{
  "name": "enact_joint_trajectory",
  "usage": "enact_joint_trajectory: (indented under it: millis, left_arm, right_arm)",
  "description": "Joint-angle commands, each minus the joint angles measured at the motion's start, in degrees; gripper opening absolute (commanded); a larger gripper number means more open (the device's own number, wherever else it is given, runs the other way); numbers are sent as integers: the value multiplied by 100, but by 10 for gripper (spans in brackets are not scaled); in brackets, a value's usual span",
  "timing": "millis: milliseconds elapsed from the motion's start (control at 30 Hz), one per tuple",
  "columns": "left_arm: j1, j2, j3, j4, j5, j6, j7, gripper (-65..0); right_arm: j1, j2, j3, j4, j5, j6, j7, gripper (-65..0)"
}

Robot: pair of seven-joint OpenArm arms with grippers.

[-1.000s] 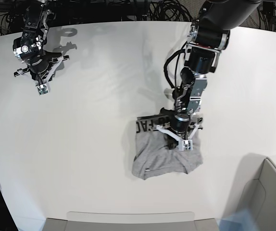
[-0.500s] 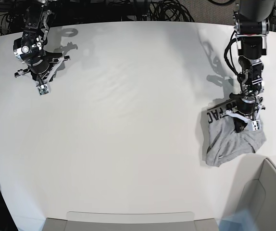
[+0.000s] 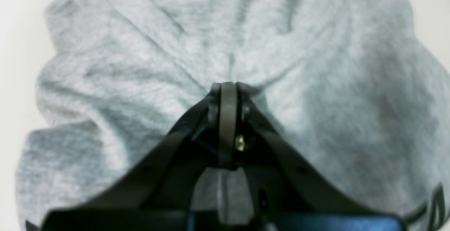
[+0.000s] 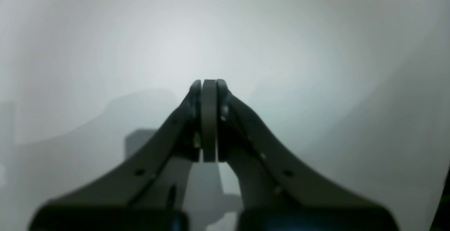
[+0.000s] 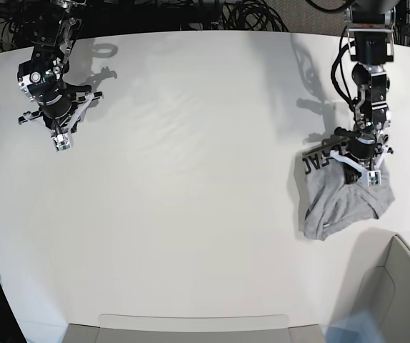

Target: Fold the T-shirt properly

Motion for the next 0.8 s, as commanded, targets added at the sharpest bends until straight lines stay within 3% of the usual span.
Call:
enact_joint_trajectory:
  millis: [0, 167, 233, 367, 467, 667, 767]
  left_arm:
    - [133, -30, -242, 421, 25, -31, 107, -650]
    - [687, 286, -1113, 2171, 51, -31, 116, -650]
    - [951, 401, -1368, 2795, 51, -31, 212, -650]
    - [1601, 647, -1755, 3982, 51, -31, 977, -650]
    - [2217, 867, -2071, 4667, 51, -31, 1452, -650]
    - [3500, 1368, -2634, 5283, 51, -58, 1636, -650]
    - [4107, 1403, -2669, 5371, 51, -58, 1601, -650]
  right_arm:
    - [62, -2, 14, 173, 44, 24, 123, -650]
    - [88, -231, -74, 656, 44, 68, 123, -650]
    - [44, -327, -127, 902, 44, 243, 123, -650]
    - [-176, -697, -109, 1271, 9, 657, 123, -650]
    - [-475, -943, -100, 1474, 9, 753, 123, -650]
    - [-1239, -1189, -92, 1535, 35, 753, 131, -650]
    - [-1784, -1461, -56, 1535, 27, 744, 694, -650]
